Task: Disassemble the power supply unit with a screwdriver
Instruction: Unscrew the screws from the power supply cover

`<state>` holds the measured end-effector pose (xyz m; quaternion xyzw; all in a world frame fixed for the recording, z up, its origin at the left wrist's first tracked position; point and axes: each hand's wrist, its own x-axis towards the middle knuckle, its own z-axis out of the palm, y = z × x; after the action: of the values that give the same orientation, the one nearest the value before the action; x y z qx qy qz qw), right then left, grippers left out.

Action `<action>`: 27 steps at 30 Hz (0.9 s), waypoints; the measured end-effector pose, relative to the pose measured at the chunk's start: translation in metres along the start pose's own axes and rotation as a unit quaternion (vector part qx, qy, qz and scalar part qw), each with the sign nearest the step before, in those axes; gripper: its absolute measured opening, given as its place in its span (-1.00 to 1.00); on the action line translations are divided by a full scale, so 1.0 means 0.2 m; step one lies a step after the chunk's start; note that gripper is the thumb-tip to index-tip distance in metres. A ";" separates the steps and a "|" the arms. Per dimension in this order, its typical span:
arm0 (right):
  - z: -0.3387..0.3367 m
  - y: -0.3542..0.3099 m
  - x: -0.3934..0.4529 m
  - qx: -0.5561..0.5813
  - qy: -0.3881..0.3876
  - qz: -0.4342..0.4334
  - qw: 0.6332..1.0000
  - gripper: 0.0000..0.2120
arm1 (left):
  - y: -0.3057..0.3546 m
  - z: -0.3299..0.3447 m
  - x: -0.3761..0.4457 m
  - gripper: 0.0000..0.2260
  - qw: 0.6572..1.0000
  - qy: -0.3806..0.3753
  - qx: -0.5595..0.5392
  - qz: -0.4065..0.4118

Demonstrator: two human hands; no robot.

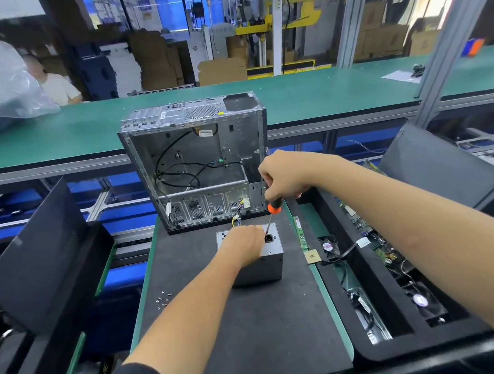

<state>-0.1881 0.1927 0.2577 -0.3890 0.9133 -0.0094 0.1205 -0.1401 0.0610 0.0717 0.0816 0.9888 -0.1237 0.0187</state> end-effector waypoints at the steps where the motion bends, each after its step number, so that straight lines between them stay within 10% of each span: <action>1: 0.00 0.00 0.00 0.002 -0.001 0.003 1.000 -0.71 | 0.00 0.00 0.00 -0.81 1.000 -0.006 -0.003 -0.005; 10: 0.00 -0.06 0.08 0.058 0.061 -0.014 0.996 -0.89 | -0.25 0.01 -0.13 -0.92 0.854 0.126 -0.449 -0.233; 16: 0.20 -0.23 0.27 0.029 -0.009 -0.059 0.998 -0.68 | -0.44 0.13 -0.30 -0.80 0.803 0.142 -0.463 -0.347; 27: 0.55 -0.51 0.52 0.097 -0.136 -0.065 0.984 -0.82 | -0.61 0.50 -0.69 -0.81 0.812 0.041 -0.396 -0.428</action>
<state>-0.1604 0.0561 0.1406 -0.4317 0.8560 -0.0531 0.2795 -0.0236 -0.1028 0.0114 -0.3591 0.8871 0.2862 -0.0462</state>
